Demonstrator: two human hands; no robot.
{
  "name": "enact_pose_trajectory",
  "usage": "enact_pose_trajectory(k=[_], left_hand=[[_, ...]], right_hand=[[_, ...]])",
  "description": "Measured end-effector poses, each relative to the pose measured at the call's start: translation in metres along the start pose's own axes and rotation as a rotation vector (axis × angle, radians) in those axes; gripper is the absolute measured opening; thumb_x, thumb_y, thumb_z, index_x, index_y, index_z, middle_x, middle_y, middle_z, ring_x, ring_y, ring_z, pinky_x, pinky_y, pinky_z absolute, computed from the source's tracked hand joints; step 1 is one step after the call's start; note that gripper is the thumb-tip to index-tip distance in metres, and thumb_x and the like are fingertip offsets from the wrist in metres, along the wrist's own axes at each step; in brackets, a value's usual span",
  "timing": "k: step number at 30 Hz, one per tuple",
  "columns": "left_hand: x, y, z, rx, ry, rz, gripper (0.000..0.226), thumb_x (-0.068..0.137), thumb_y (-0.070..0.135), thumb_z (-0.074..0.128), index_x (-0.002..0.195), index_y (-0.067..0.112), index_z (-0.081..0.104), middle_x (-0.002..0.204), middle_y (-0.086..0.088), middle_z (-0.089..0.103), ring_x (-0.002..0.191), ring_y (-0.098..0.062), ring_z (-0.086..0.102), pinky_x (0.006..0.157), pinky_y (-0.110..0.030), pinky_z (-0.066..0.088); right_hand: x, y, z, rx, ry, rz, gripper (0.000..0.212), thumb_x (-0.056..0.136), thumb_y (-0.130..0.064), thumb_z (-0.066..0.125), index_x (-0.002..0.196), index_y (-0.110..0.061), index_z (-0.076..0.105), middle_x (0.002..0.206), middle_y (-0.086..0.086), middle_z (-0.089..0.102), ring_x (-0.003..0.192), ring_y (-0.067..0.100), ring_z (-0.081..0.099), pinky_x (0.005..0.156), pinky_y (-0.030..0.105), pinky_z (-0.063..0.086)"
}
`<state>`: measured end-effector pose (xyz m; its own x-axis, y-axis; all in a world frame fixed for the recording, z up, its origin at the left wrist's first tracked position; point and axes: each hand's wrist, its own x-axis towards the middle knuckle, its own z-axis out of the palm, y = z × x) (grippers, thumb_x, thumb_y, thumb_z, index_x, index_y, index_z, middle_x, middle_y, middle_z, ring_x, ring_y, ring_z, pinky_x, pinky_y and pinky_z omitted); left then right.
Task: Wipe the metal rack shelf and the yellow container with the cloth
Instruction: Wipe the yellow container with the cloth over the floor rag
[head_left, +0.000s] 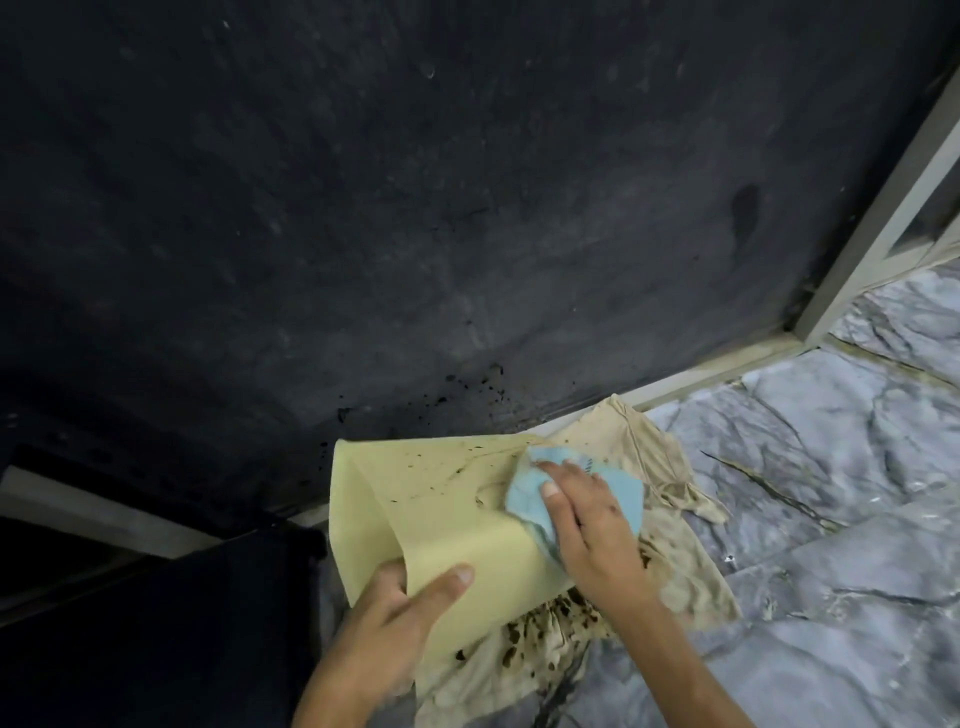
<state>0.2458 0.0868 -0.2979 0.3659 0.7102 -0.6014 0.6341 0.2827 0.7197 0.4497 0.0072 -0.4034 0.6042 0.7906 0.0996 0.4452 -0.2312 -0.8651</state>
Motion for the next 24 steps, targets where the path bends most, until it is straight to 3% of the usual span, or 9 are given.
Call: enact_pose_trajectory(k=[3,5,7,9,11,14,17,20,24], left_hand=[[-0.003,-0.006,0.009,0.088,-0.033,0.023,0.014,0.07,0.056,0.082,0.082,0.054,0.076,0.1,0.032,0.076,0.1,0.018,0.063,0.076,-0.002,0.048],[-0.002,-0.014,0.016,0.079,-0.047,0.043,0.016,0.076,0.045,0.084,0.085,0.042,0.071,0.108,0.035,0.071,0.099,0.026,0.057,0.071,0.006,0.044],[0.0,-0.023,0.022,0.019,-0.071,0.055,0.02,0.08,0.028,0.084,0.084,0.035,0.065,0.083,0.047,0.07,0.078,0.036,0.057,0.061,0.011,0.04],[0.004,-0.033,0.025,0.012,-0.078,0.018,0.022,0.082,0.018,0.083,0.091,0.028,0.065,0.071,0.043,0.072,0.067,0.032,0.061,0.058,0.007,0.044],[0.006,-0.045,0.025,-0.015,-0.042,0.019,0.022,0.079,0.016,0.084,0.098,0.022,0.073,0.085,0.02,0.082,0.07,0.022,0.068,0.061,0.0,0.05],[0.008,-0.041,0.026,-0.015,0.0,0.076,0.044,0.078,0.005,0.085,0.077,0.049,0.081,0.085,0.042,0.075,0.08,0.03,0.064,0.065,0.006,0.046],[0.01,-0.036,0.027,-0.007,0.008,0.054,0.029,0.075,0.011,0.089,0.082,0.037,0.079,0.083,0.04,0.075,0.078,0.025,0.067,0.061,0.004,0.047],[0.012,-0.036,0.025,-0.008,-0.004,0.068,0.022,0.076,0.018,0.088,0.094,0.029,0.082,0.093,0.018,0.083,0.087,0.007,0.075,0.066,-0.008,0.053],[0.01,-0.039,0.022,0.021,-0.03,0.049,0.025,0.078,0.026,0.086,0.102,0.022,0.082,0.097,0.011,0.084,0.094,-0.003,0.077,0.084,-0.03,0.06]], right_hand=[[-0.004,-0.035,0.009,0.108,-0.131,-0.085,0.035,0.105,-0.044,0.034,0.136,-0.041,0.05,0.139,-0.027,0.045,0.138,-0.002,0.032,0.114,0.027,0.023],[-0.012,-0.051,0.018,0.127,-0.229,-0.125,0.035,0.105,-0.046,0.033,0.138,-0.046,0.046,0.141,-0.03,0.046,0.138,-0.007,0.029,0.113,0.023,0.024],[-0.021,-0.058,0.03,0.074,-0.328,-0.161,0.038,0.104,-0.05,0.029,0.139,-0.046,0.044,0.144,-0.025,0.048,0.139,-0.008,0.026,0.115,0.025,0.021],[-0.024,-0.06,0.039,-0.007,-0.38,-0.174,0.041,0.104,-0.05,0.027,0.14,-0.044,0.044,0.147,-0.024,0.044,0.141,-0.006,0.023,0.117,0.028,0.016],[-0.018,-0.062,0.042,-0.072,-0.445,-0.135,0.042,0.104,-0.046,0.028,0.143,-0.041,0.043,0.152,-0.021,0.039,0.144,0.0,0.021,0.119,0.032,0.011],[0.002,-0.062,0.045,-0.223,-0.562,-0.09,0.047,0.103,-0.05,0.027,0.149,-0.041,0.032,0.159,-0.019,0.024,0.148,0.007,0.011,0.12,0.034,0.001],[0.013,-0.066,0.053,-0.3,-0.708,-0.081,0.054,0.101,-0.055,0.019,0.153,-0.043,0.016,0.162,-0.021,0.009,0.149,0.007,-0.003,0.119,0.038,-0.009],[0.017,-0.069,0.059,-0.285,-0.751,-0.124,0.055,0.101,-0.055,0.016,0.154,-0.041,0.01,0.162,-0.021,0.004,0.148,0.003,-0.008,0.117,0.036,-0.013],[0.011,-0.053,0.06,-0.192,-0.649,-0.093,0.058,0.095,-0.066,0.017,0.15,-0.051,0.012,0.16,-0.027,0.005,0.146,-0.002,-0.007,0.116,0.031,-0.012]])
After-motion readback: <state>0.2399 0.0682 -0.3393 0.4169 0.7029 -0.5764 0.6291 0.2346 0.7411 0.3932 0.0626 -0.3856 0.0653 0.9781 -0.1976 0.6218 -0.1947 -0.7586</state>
